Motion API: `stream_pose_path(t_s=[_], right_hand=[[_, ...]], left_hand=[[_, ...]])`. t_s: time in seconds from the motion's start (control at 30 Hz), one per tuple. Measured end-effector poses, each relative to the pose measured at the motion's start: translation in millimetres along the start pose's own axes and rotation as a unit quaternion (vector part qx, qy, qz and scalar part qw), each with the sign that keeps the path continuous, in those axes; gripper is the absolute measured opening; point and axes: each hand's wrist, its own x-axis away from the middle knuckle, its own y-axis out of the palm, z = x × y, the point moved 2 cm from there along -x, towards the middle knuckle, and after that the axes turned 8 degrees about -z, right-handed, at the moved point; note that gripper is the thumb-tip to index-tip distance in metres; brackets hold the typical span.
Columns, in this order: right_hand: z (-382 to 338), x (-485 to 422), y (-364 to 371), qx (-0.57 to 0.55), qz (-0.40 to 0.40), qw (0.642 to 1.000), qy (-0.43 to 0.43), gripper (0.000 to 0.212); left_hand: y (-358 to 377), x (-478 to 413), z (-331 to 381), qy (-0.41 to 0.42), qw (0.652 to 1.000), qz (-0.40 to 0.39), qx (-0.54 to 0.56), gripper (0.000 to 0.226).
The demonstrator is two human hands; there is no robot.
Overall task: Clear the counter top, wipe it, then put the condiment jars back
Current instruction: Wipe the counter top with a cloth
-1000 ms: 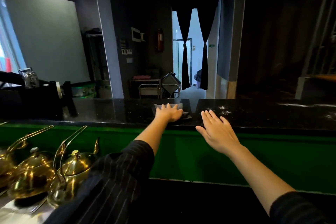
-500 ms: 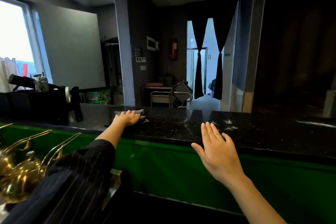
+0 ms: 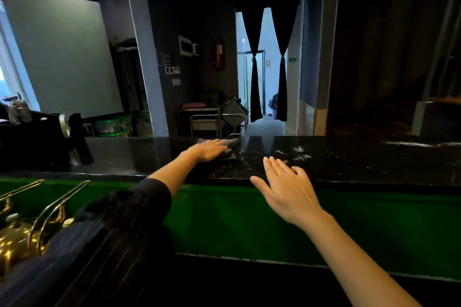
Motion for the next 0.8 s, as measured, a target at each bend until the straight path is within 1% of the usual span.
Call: stream_pose_path(t_s=[0.07, 0.13, 0.23, 0.3, 0.33, 0.4, 0.5, 0.57, 0.63, 0.7, 0.77, 0.8], right_hand=[[6, -2, -7, -0.005, -0.041, 0.999, -0.012, 0.085], [21, -6, -11, 0.025, -0.033, 0.999, -0.024, 0.090], [39, -10, -9, 0.075, 0.057, 0.996, 0.004, 0.091], [40, -11, -1, 0.088, 0.123, 0.988, 0.014, 0.077], [39, -12, 1, 0.089, 0.153, 0.984, 0.013, 0.069], [39, -15, 5, 0.094, 0.192, 0.977, 0.004, 0.058], [40, -16, 6, 0.095, 0.183, 0.978, 0.016, 0.057], [37, -15, 2, 0.093, 0.150, 0.984, 0.029, 0.064], [34, -12, -3, 0.087, 0.103, 0.990, 0.042, 0.078], [33, -10, -7, 0.072, 0.067, 0.995, 0.030, 0.087], [38, -8, -14, 0.040, 0.054, 0.998, 0.006, 0.084], [46, -4, -19, 0.014, 0.058, 0.998, 0.003, 0.080]], left_hand=[[0, 10, -38, -0.020, 0.999, 0.027, 0.036, 0.049], [0, 15, -84, -0.084, 0.993, 0.052, 0.062, 0.053], [-3, 8, -131, -0.181, 0.978, 0.059, 0.084, 0.063], [-6, -9, -140, -0.219, 0.971, 0.063, 0.074, 0.066], [-10, -22, -139, -0.226, 0.970, 0.057, 0.065, 0.066], [-15, -48, -120, -0.192, 0.980, 0.028, 0.039, 0.063], [-18, -75, -47, -0.085, 0.996, -0.002, 0.003, 0.054], [-17, -74, 16, -0.016, 1.000, -0.005, -0.006, 0.051], [-13, -65, 64, 0.051, 0.998, -0.015, -0.015, 0.051], [-12, -50, 86, 0.105, 0.994, -0.037, -0.017, 0.050], [-14, -32, 78, 0.134, 0.990, -0.032, 0.029, 0.048], [-14, -24, 64, 0.126, 0.990, -0.018, 0.066, 0.046]])
